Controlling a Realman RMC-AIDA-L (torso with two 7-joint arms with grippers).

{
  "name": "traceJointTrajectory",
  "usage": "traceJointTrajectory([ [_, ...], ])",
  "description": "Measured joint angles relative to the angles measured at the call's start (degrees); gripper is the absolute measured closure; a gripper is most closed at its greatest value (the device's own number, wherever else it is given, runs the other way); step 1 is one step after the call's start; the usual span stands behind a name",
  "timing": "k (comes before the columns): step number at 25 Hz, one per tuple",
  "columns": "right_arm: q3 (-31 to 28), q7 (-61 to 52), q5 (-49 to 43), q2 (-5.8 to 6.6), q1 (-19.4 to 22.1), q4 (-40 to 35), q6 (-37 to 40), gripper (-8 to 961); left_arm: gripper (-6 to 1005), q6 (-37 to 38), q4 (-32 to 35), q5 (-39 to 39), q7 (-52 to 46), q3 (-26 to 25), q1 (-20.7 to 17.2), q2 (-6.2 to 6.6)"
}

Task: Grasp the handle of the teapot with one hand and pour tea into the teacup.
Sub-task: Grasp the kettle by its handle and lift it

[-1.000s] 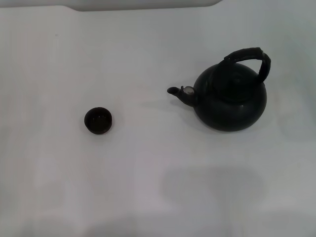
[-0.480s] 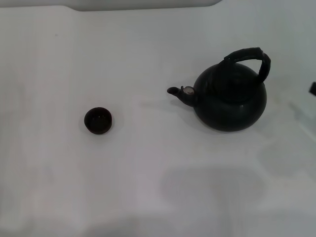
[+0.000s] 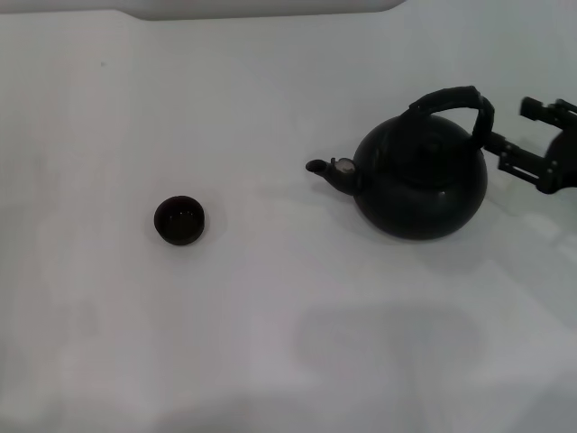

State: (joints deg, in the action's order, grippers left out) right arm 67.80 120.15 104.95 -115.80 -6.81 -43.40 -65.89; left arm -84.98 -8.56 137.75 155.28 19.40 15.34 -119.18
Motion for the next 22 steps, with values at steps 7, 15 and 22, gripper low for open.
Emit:
traceJointTrajectory([
  [7,0.99,-0.81,1.42,0.16,-0.58,-0.47,-0.44,233,117,0.09,-0.03,0.01,0.02,0.01,-0.28,0.00],
  [15,0.71,-2.17,1.58,0.12,-0.41,-0.89,-0.77,233,118,0.09,0.04,0.04,0.13,0.07,-0.04,0.09],
  [22,2.68,-2.72,1.56,0.02,-2.55,-0.36,-0.18,232,119,0.09,0.04,0.07,0.17,0.20,-0.08,0.09],
])
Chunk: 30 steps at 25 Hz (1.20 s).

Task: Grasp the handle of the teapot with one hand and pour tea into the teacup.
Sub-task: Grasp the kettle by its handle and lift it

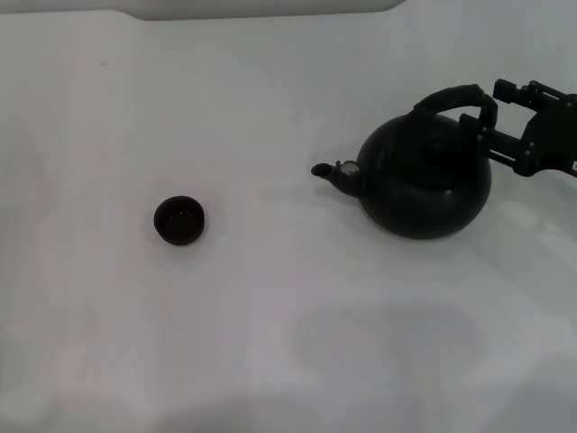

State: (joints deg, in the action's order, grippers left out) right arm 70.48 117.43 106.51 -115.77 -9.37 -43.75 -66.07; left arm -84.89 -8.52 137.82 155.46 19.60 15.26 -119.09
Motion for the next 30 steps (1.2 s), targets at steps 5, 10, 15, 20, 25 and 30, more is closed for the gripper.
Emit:
traceJointTrajectory([
  [5,0.04,-0.38,0.06,-0.04,-0.25,0.04,0.20,257,118,-0.01,0.00,0.00,-0.02,0.00,-0.22,0.00],
  [10,0.10,-0.73,0.16,-0.07,-0.42,0.07,0.64,324,117,-0.01,0.00,0.00,-0.01,-0.01,-0.23,0.00],
  [15,0.47,-1.27,0.19,-0.12,-0.79,0.22,0.93,428,118,-0.01,-0.01,0.00,0.03,0.00,-0.28,0.00],
  [20,0.95,-3.59,-0.45,0.35,-1.67,0.82,1.05,514,119,-0.01,0.00,0.00,0.08,-0.01,-0.52,0.00],
  [25,0.68,-4.41,-0.73,0.47,-1.85,0.57,0.70,597,119,-0.01,0.00,0.00,-0.01,-0.01,-0.74,0.00],
  [30,0.49,-6.75,-0.74,0.49,-2.11,0.25,1.13,743,118,-0.01,-0.01,-0.03,-0.09,-0.01,-0.76,0.00],
])
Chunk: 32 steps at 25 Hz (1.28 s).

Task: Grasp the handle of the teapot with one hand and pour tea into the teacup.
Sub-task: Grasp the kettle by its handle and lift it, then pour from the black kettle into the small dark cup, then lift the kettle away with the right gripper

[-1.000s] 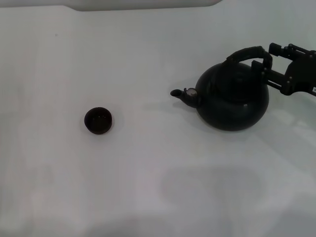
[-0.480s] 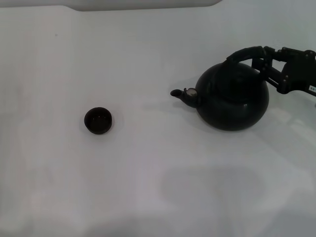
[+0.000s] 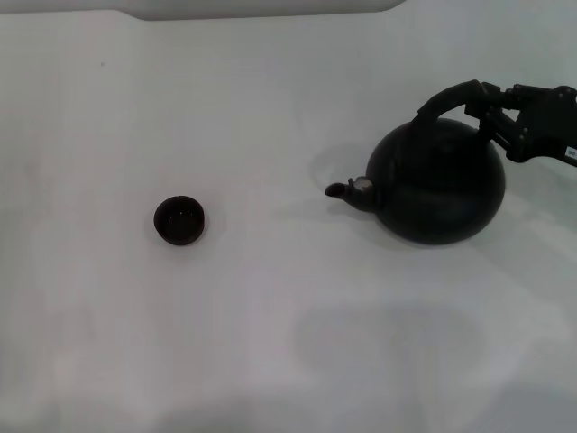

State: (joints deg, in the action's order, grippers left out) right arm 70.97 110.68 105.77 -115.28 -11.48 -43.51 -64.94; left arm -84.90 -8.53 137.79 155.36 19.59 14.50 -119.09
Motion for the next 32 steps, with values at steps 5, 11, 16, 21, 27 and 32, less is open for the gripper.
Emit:
traceJointTrajectory([
  [5,0.01,-2.16,-0.01,0.15,-0.72,-1.09,-0.29,751,118,0.00,-0.05,-0.03,-0.02,0.00,0.00,-0.06],
  [11,0.46,-5.37,0.00,-0.04,-1.34,-3.77,-0.70,755,117,0.00,-0.38,-0.06,-0.05,0.00,-0.10,-0.17],
  [16,1.74,-6.59,0.68,-0.14,-1.96,-4.71,-1.53,761,118,0.00,-0.44,-0.07,-0.07,0.00,0.05,-0.18],
  [21,7.12,-5.93,4.48,-0.25,-1.66,-7.11,-1.27,765,119,0.04,-0.44,-0.07,-0.06,0.00,0.40,-0.18],
  [27,14.76,-3.72,7.17,-0.31,-1.42,-10.66,3.98,766,118,0.07,-0.44,-0.07,-0.06,0.09,0.46,-0.18],
  [32,20.42,-1.48,9.06,-0.36,-1.07,-13.71,9.83,767,117,0.10,-0.49,-0.12,-0.06,0.09,0.44,-0.18],
])
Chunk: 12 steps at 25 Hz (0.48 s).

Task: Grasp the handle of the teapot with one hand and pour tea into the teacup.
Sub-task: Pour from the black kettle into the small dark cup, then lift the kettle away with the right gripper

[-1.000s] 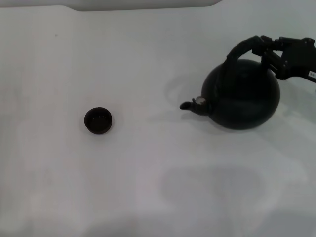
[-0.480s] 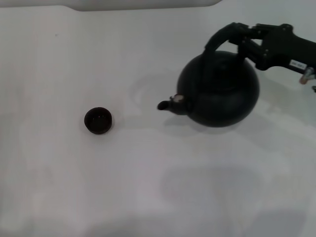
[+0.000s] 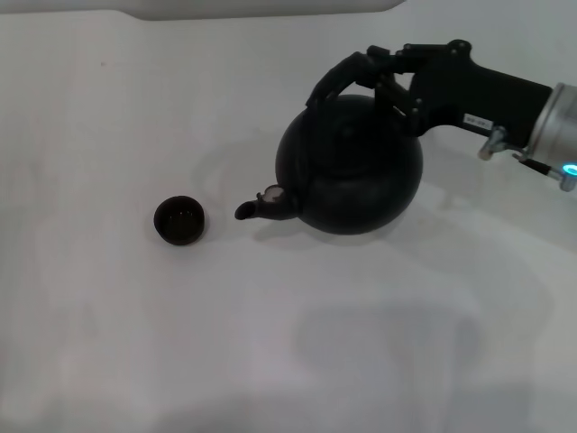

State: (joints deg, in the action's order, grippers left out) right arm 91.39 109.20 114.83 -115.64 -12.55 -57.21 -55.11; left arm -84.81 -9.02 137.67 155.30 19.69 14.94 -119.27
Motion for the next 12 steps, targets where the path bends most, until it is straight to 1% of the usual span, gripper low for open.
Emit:
traceJointTrajectory([
  [6,5.31,0.82,0.12,-0.07,1.72,-4.93,7.36,767,118,0.25,-0.03,-0.04,0.00,-0.01,0.00,-0.01],
  [9,7.22,0.90,0.27,-0.16,1.90,-6.21,9.93,767,118,0.72,-0.04,-0.04,0.00,0.00,0.00,-0.08],
  [12,10.62,1.64,0.40,-0.20,1.85,-7.64,14.31,767,119,0.81,-0.04,-0.05,0.00,0.00,0.00,-0.09],
])
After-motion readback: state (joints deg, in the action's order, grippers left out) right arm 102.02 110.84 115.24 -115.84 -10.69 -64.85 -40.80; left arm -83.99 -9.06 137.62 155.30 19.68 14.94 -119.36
